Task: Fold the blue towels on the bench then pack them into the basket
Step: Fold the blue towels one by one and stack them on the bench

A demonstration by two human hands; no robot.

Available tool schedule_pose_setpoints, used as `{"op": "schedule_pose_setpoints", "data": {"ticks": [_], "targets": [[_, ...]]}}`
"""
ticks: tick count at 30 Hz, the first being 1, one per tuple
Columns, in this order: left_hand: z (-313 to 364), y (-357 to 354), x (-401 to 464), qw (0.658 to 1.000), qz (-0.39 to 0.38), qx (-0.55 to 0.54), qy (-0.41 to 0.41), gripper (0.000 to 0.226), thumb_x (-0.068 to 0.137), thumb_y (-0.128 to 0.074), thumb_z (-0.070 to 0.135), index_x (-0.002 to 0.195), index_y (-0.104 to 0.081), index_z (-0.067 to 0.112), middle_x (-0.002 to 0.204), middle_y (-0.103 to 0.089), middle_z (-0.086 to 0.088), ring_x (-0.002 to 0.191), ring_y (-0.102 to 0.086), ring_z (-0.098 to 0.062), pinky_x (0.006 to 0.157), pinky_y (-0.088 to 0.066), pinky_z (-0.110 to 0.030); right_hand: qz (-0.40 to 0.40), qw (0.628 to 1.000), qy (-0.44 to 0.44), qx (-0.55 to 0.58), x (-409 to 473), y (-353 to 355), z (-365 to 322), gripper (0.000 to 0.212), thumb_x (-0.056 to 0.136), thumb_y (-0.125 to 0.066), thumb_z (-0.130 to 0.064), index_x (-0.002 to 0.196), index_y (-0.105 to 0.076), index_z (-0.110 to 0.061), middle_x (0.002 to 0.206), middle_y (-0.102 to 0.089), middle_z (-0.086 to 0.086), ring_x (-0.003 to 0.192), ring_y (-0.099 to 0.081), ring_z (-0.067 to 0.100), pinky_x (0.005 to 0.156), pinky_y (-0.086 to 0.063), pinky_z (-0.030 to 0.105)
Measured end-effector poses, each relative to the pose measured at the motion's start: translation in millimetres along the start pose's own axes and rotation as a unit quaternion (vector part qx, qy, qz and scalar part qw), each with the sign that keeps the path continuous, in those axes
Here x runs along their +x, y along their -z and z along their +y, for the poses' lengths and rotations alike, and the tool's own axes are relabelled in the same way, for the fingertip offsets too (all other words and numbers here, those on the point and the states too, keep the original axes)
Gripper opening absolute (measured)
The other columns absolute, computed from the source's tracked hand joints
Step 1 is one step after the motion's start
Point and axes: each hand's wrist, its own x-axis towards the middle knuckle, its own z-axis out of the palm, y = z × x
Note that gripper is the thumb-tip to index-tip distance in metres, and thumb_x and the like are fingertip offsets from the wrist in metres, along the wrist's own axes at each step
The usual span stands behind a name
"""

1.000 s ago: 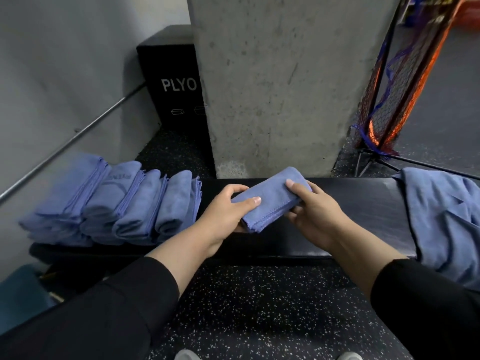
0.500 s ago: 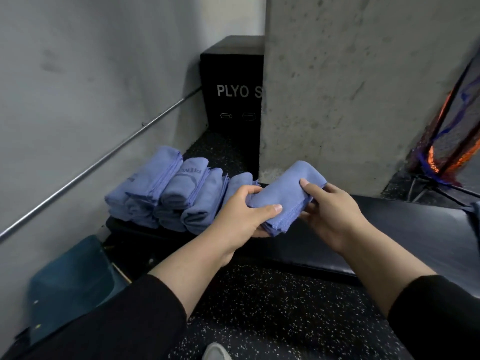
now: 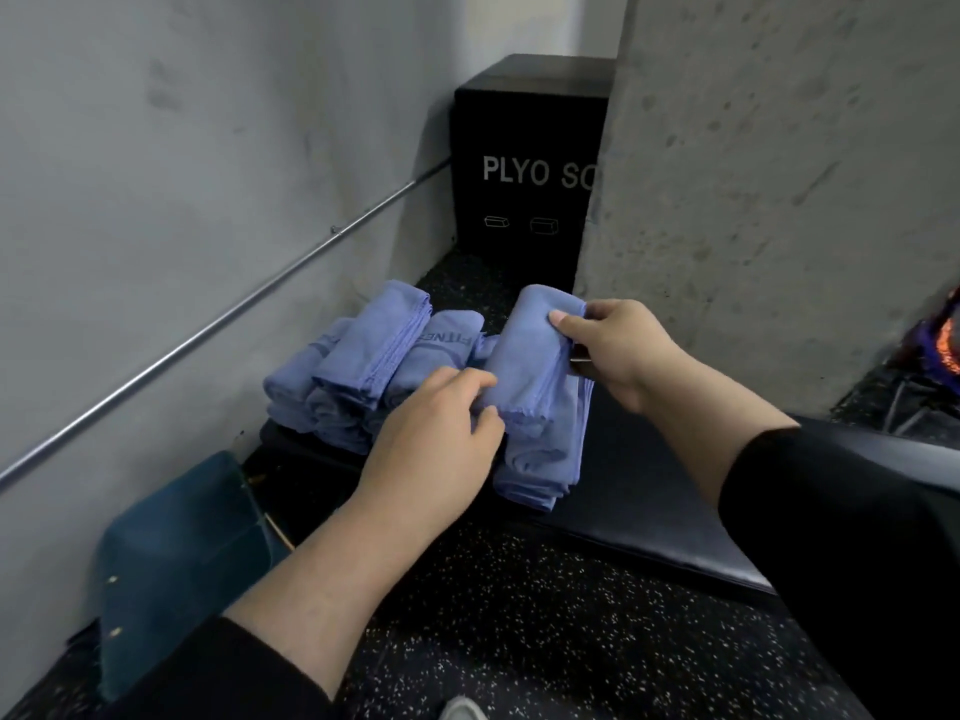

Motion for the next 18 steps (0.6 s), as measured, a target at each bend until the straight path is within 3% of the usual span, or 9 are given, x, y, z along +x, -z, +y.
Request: {"op": "schedule_pose_setpoints", "data": {"ticks": [2,3,5,7,9,11,15,18], "targets": [[-1.8,0.6,4.0,0.999,-0.003,0.028,-0.03,0.039,0.099,-0.053,0.026,0.138,-0.058,0.023,0.132,-0.055,0.011,0.107,-0.057,-0.011,0.094,-0.044,-0.029,-0.009,0.996,0.012,-0.083,16.0,-10.1,-0.1,0.034,0.091,-0.074,-0.025,0.094,-0.066,0.009,0.082,-0.062,0.014,0.074,-0.061,0.023,0.071,-0.062,0.042],[-2.9,-0.5,5.9,0.998,-0.023,0.049,-0.036,0.043,0.099,-0.051,0.026,0.141,-0.056,0.022,0.143,-0.05,0.011,0.121,-0.053,-0.012,0.1,-0.043,-0.031,-0.009,0.984,0.02,-0.179,21.1,-13.2,1.3,0.035,0.09,-0.074,-0.029,0.082,-0.064,0.003,0.073,-0.059,0.011,0.069,-0.057,0.023,0.065,-0.058,0.042],[-4.6,-4.6,10.0,0.991,-0.09,0.09,-0.037,0.047,0.1,-0.048,0.026,0.147,-0.051,0.022,0.157,-0.039,0.012,0.137,-0.043,-0.016,0.11,-0.039,-0.035,0.0,0.928,0.035,-0.371,24.2,-19.1,7.2,0.039,0.09,-0.072,-0.039,0.068,-0.052,-0.013,0.066,-0.052,0.003,0.069,-0.053,0.026,0.059,-0.044,0.035],[-4.9,-10.4,11.1,0.979,-0.154,0.127,-0.041,0.05,0.1,-0.046,0.027,0.15,-0.047,0.024,0.161,-0.034,0.01,0.141,-0.038,-0.02,0.115,-0.035,-0.037,0.012,0.892,0.057,-0.448,22.3,-20.5,14.8,0.031,0.089,-0.069,-0.048,0.084,-0.06,-0.019,0.085,-0.06,0.004,0.09,-0.06,0.032,0.075,-0.05,0.04],[-3.5,-13.5,10.8,0.974,-0.169,0.143,-0.045,0.047,0.101,-0.046,0.027,0.147,-0.05,0.023,0.159,-0.038,0.008,0.138,-0.04,-0.023,0.114,-0.036,-0.04,0.028,0.89,0.087,-0.446,18.9,-18.5,21.1,0.044,0.09,-0.067,-0.051,0.119,-0.064,-0.018,0.117,-0.061,0.008,0.112,-0.057,0.034,0.094,-0.049,0.049],[-0.5,-13.4,10.8,0.979,-0.142,0.14,-0.051,0.041,0.1,-0.047,0.026,0.139,-0.057,0.021,0.15,-0.047,0.007,0.132,-0.045,-0.023,0.109,-0.039,-0.04,0.051,0.903,0.116,-0.41,12.7,-13.2,22.1,0.052,0.093,-0.064,-0.048,0.134,-0.059,-0.018,0.13,-0.057,0.009,0.119,-0.055,0.033,0.1,-0.046,0.049],[7.8,-13.9,10.6,0.986,-0.11,0.114,-0.055,0.039,0.1,-0.047,0.024,0.138,-0.056,0.023,0.142,-0.051,0.01,0.125,-0.047,-0.02,0.105,-0.042,-0.041,0.07,0.928,0.146,-0.336,-11.3,4.9,22.1,0.045,0.099,-0.057,-0.044,0.134,-0.059,-0.015,0.134,-0.057,0.004,0.121,-0.055,0.021,0.094,-0.039,0.027],[17.2,-16.4,14.0,0.991,-0.075,0.096,-0.064,0.041,0.099,-0.048,0.023,0.14,-0.056,0.023,0.141,-0.053,0.008,0.121,-0.048,-0.021,0.103,-0.043,-0.042,0.077,0.93,0.153,-0.325,-31.5,24.8,28.3,0.04,0.1,-0.055,-0.043,0.131,-0.061,-0.017,0.131,-0.058,0.0,0.12,-0.055,0.016,0.093,-0.038,0.024]]}}
